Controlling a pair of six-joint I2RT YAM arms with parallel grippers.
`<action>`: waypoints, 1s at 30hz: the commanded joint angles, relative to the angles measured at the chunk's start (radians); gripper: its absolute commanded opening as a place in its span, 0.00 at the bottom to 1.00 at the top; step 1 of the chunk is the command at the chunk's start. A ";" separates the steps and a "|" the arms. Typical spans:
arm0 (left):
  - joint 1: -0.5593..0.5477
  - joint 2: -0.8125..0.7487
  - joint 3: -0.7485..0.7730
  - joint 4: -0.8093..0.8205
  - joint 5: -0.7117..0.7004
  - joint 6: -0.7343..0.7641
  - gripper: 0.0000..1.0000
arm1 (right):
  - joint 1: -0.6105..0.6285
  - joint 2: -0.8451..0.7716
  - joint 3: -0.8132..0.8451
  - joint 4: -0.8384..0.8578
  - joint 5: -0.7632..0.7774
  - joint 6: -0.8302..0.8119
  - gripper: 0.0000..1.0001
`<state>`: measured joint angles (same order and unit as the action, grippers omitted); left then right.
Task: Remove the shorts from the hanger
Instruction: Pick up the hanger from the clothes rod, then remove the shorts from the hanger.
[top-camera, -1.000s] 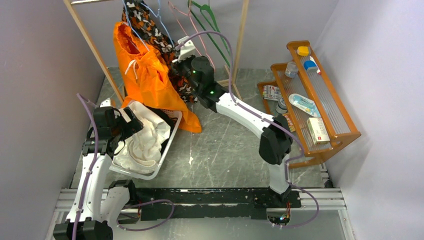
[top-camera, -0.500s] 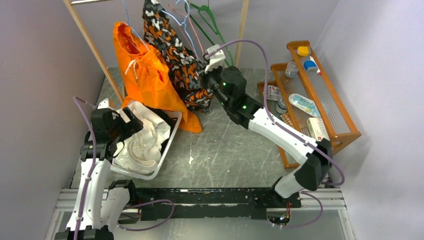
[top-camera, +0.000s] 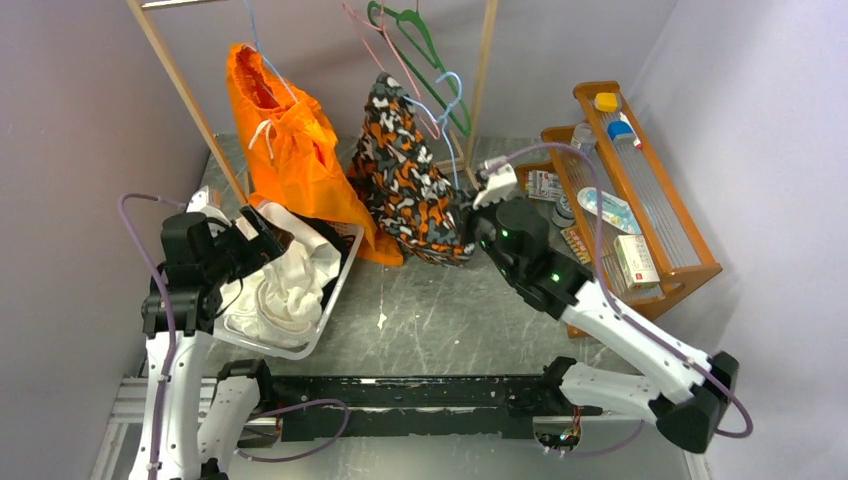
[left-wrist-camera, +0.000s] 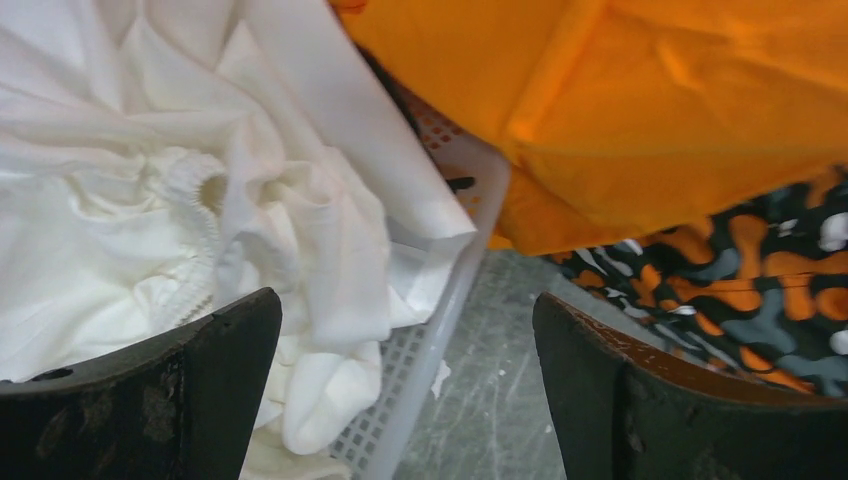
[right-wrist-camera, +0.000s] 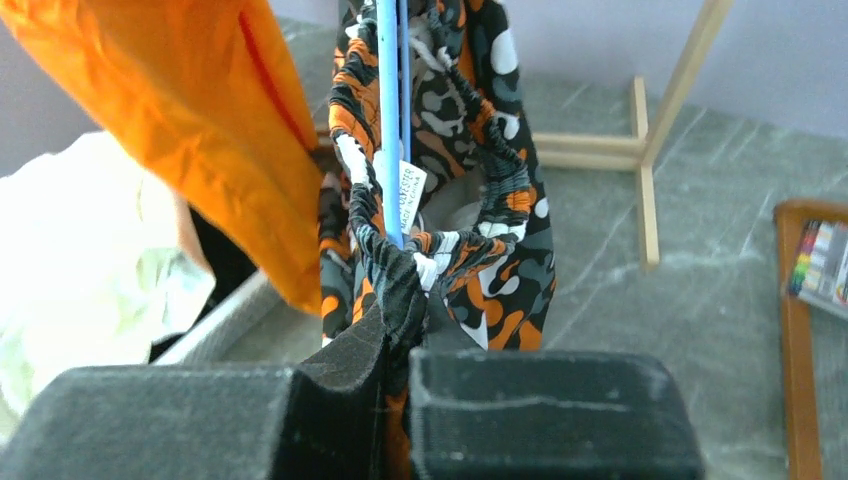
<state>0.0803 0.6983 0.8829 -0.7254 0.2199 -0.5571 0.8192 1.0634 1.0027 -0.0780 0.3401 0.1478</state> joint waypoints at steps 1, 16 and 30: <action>-0.002 -0.024 0.073 -0.010 0.148 0.005 0.99 | 0.001 -0.170 -0.069 -0.167 -0.040 0.067 0.00; -0.015 0.051 0.081 0.167 0.588 0.015 0.99 | 0.000 -0.375 0.137 -0.757 -0.074 0.007 0.00; -0.537 0.189 0.120 0.158 0.143 -0.012 0.92 | 0.001 -0.361 0.233 -0.950 -0.469 0.015 0.00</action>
<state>-0.3424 0.8658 0.9730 -0.6022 0.5400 -0.5426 0.8192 0.7025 1.2697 -1.0084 0.0090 0.1390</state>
